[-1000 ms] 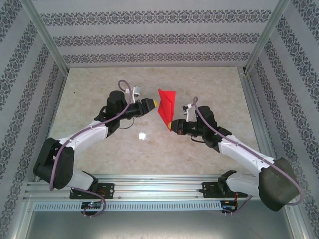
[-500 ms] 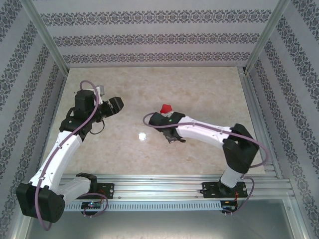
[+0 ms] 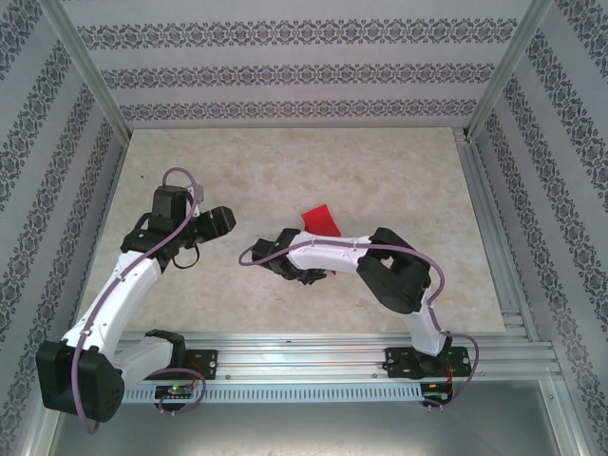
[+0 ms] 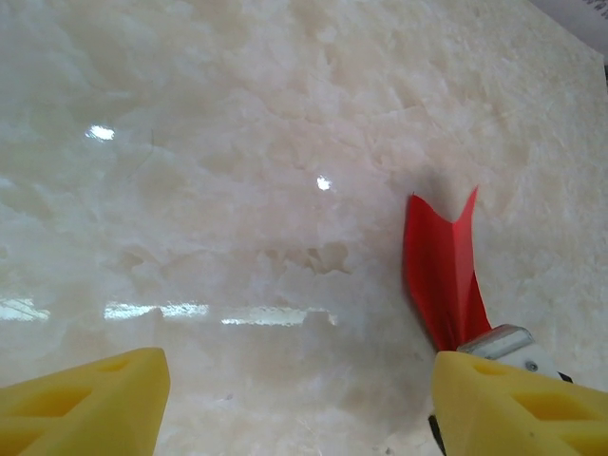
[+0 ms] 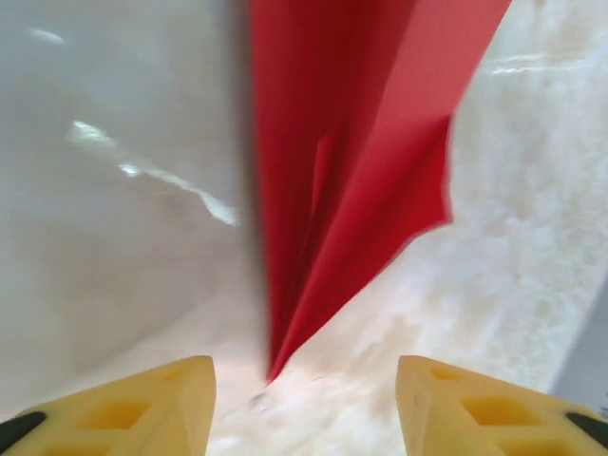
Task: Fold a paper plane with a square sheet of paper (fold left side to right side)
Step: Turn over the paper at the center of the table, then fold the wing for the fifth time at the center of the table.
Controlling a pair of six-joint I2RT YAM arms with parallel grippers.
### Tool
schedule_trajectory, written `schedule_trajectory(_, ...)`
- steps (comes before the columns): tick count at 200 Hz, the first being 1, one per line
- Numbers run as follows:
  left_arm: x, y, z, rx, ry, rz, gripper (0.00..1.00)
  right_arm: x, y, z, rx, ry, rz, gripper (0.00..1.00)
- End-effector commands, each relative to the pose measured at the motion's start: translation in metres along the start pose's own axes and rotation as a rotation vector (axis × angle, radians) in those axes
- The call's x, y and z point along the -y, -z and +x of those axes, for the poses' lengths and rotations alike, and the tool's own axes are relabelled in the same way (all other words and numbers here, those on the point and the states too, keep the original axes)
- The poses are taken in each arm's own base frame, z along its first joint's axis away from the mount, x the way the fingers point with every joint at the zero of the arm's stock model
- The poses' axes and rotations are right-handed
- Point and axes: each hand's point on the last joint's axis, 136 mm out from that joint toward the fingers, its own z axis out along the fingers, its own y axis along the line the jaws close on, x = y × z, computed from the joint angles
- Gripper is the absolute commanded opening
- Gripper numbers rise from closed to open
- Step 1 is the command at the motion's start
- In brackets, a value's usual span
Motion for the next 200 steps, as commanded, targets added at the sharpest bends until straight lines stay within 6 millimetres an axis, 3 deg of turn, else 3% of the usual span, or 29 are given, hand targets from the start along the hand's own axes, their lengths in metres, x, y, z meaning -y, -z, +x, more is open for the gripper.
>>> schedule_trajectory(1, 0.01, -0.013, 0.017, -0.063, 0.004, 0.122, 0.69, -0.015, 0.054, -0.015, 0.179, -0.058, -0.278, 0.66)
schedule_trajectory(21, 0.03, -0.028, 0.035, -0.1, 0.043, 0.278, 0.66, 0.01, 0.079, -0.013, 0.279, -0.174, -0.375, 0.73)
schedule_trajectory(42, 0.049, -0.047, 0.054, -0.151, 0.038, 0.343, 0.64, 0.039, 0.087, -0.017, 0.378, -0.329, -0.515, 0.74)
schedule_trajectory(77, 0.09, -0.082, 0.067, -0.203, 0.021, 0.427, 0.64, 0.083, 0.088, -0.024, 0.592, -0.597, -0.772, 0.77)
schedule_trajectory(101, 0.113, -0.113, 0.068, -0.235, -0.008, 0.441, 0.66, 0.105, 0.071, -0.015, 0.639, -0.722, -0.869, 0.77)
schedule_trajectory(131, 0.136, -0.15, 0.061, -0.257, -0.016, 0.472, 0.65, 0.117, 0.045, 0.004, 0.617, -0.796, -0.89, 0.77)
schedule_trajectory(166, 0.132, -0.19, 0.059, -0.285, 0.0, 0.43, 0.63, 0.126, 0.023, 0.023, 0.607, -0.895, -0.94, 0.76)
schedule_trajectory(200, 0.132, -0.216, 0.063, -0.318, 0.01, 0.428, 0.56, 0.125, 0.017, 0.03, 0.606, -0.898, -0.966, 0.76)
